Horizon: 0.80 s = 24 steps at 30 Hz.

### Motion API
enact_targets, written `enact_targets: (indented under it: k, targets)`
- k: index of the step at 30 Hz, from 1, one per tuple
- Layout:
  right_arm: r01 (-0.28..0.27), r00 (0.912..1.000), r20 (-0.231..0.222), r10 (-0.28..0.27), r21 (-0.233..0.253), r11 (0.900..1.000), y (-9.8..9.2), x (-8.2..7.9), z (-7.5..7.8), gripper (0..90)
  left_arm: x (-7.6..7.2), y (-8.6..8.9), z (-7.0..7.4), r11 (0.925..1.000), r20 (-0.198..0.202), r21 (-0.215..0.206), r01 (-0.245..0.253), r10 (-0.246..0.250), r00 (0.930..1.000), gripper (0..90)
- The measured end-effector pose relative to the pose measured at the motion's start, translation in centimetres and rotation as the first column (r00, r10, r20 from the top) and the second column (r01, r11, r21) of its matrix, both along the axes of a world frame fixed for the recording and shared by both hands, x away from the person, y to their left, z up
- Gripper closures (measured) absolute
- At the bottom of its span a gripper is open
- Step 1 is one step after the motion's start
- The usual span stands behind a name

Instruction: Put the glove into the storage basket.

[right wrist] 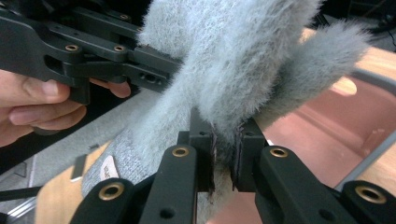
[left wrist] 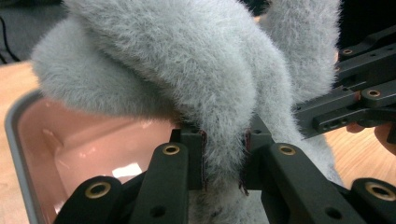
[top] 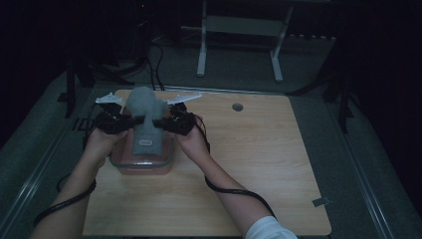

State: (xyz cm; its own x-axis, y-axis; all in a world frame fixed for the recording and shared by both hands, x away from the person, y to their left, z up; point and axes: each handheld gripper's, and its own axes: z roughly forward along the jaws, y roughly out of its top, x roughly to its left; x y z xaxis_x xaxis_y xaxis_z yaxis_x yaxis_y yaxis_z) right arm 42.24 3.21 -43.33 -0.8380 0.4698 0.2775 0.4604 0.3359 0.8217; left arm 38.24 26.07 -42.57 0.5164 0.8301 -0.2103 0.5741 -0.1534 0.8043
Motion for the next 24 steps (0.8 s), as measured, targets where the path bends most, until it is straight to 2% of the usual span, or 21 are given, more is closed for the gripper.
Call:
enact_targets:
  k: [9, 14, 18, 22, 24]
  targets:
    - [0.043, 0.9988, -0.019, -0.044, -0.067, 0.997, 1.5, 0.8, -3.5, 81.5, 1.5, 0.0, -3.4, 0.9983, -0.085, 0.045, -0.039, 0.042, 0.9955, 77.0]
    - [0.062, 0.9980, -0.007, -0.064, -0.161, 0.985, 2.5, 0.9, -4.9, 81.4, 2.0, -0.3, -4.9, 0.9959, -0.136, 0.076, -0.047, 0.058, 0.9890, 76.9]
    - [0.072, 0.9949, -0.054, -0.085, -0.219, 0.973, 3.1, 1.2, -6.0, 81.2, 2.5, -0.8, -5.7, 0.9899, -0.178, 0.133, -0.048, 0.072, 0.9814, 76.7]
    - [0.092, 0.9911, -0.071, -0.112, -0.241, 0.966, 3.3, 1.4, -6.1, 78.8, 3.0, -1.1, -6.0, 0.9880, -0.199, 0.143, -0.060, 0.088, 0.9761, 76.4]
    - [0.093, 0.9910, -0.070, -0.114, -0.256, 0.962, 3.4, 1.5, -6.2, 76.1, 3.1, -1.3, -6.2, 0.9846, -0.208, 0.165, -0.058, 0.093, 0.9737, 75.9]
